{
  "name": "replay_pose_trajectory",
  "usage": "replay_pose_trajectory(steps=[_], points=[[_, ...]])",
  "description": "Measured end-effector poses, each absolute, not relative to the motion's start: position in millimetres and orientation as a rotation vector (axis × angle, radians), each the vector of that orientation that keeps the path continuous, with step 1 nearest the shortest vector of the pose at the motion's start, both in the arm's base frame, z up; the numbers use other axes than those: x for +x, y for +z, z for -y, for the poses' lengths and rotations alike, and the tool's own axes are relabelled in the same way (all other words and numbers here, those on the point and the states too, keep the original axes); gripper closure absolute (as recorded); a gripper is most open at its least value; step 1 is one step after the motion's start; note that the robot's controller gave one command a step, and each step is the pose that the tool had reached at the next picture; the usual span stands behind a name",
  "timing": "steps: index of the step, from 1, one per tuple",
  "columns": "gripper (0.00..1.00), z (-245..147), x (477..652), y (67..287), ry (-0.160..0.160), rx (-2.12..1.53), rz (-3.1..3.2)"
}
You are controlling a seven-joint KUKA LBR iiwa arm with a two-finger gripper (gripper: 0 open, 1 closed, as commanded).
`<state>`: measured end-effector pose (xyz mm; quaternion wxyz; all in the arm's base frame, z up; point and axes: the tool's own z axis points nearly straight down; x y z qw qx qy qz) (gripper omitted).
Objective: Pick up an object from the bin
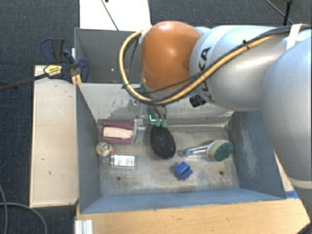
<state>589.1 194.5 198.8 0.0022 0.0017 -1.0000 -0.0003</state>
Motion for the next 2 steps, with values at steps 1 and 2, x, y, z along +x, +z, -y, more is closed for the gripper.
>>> replay_pose_trajectory(steps=[1, 2], points=[[0.0, -192, 546.9, 70, -0.005, 0.337, 3.129], [0.0, -242, 516.7, 72, 0.008, 0.765, 3.051]])
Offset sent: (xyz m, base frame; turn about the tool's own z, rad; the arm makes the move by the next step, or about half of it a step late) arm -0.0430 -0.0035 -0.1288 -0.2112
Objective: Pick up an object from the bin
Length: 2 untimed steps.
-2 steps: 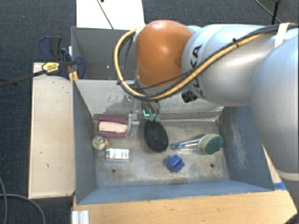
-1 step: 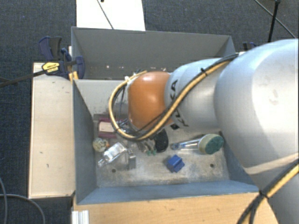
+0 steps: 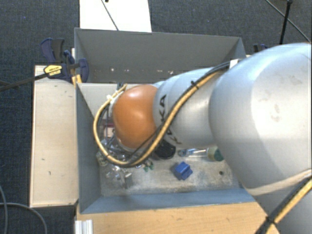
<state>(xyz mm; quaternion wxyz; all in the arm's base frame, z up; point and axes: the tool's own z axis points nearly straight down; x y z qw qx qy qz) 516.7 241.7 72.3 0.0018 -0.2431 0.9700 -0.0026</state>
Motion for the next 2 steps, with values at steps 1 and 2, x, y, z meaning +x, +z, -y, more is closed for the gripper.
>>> replay_pose_trajectory(steps=[1, 2], points=[[1.0, -244, 515.0, 71, 0.001, -0.755, -3.048], [1.0, -255, 509.9, 132, 0.004, -0.755, -3.041]])
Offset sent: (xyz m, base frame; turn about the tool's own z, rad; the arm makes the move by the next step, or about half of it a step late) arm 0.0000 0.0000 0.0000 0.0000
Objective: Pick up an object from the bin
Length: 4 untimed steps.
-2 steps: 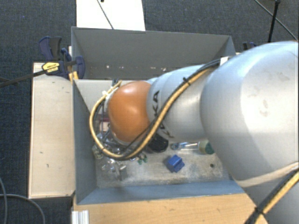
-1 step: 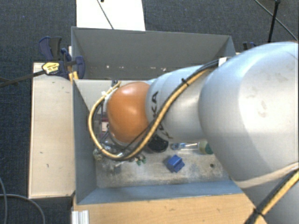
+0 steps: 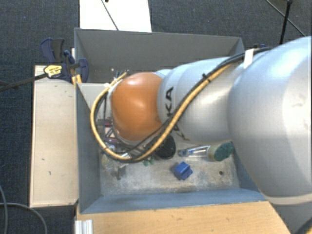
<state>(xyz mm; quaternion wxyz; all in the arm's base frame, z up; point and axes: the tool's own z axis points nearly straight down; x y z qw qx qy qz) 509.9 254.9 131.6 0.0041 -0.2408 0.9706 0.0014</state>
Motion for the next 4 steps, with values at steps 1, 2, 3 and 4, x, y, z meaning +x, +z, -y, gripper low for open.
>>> replay_pose_trajectory(steps=[1, 2, 3, 4], points=[[1.0, -243, 518.1, 256, 0.003, -0.733, -3.042], [1.0, -153, 521.7, 161, -0.006, -0.702, -3.069], [1.0, -153, 518.7, 269, 0.001, -0.75, -3.039], [1.0, -100, 509.4, 185, 0.0, -1.29, -2.869]])
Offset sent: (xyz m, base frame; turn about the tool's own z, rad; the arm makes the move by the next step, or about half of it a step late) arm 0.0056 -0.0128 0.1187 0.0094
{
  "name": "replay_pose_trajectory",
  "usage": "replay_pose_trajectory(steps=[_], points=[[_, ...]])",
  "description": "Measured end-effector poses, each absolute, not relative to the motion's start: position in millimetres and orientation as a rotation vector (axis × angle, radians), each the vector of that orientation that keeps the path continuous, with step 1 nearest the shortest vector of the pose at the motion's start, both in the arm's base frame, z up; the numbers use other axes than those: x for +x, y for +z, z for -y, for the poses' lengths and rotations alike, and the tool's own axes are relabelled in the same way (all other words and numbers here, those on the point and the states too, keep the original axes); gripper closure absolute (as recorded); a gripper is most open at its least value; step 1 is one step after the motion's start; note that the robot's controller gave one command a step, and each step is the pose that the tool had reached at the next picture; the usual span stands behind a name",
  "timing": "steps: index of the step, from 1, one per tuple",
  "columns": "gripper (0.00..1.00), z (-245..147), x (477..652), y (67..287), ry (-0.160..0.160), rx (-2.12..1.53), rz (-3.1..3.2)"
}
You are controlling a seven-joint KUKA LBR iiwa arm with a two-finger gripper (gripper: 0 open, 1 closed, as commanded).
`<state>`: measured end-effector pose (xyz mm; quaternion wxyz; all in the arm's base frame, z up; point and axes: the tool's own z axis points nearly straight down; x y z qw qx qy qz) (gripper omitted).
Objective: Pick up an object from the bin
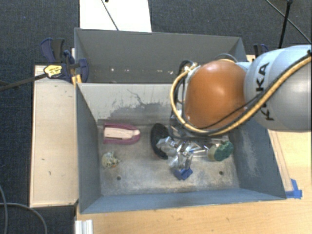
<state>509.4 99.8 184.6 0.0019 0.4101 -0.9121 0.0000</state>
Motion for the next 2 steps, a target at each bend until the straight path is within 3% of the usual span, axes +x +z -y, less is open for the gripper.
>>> replay_pose_trajectory(steps=[1, 2], points=[[1.0, -103, 500.0, 169, -0.002, 1.275, 2.871], [1.0, -94, 496.0, 281, 0.004, 1.237, 2.9]])
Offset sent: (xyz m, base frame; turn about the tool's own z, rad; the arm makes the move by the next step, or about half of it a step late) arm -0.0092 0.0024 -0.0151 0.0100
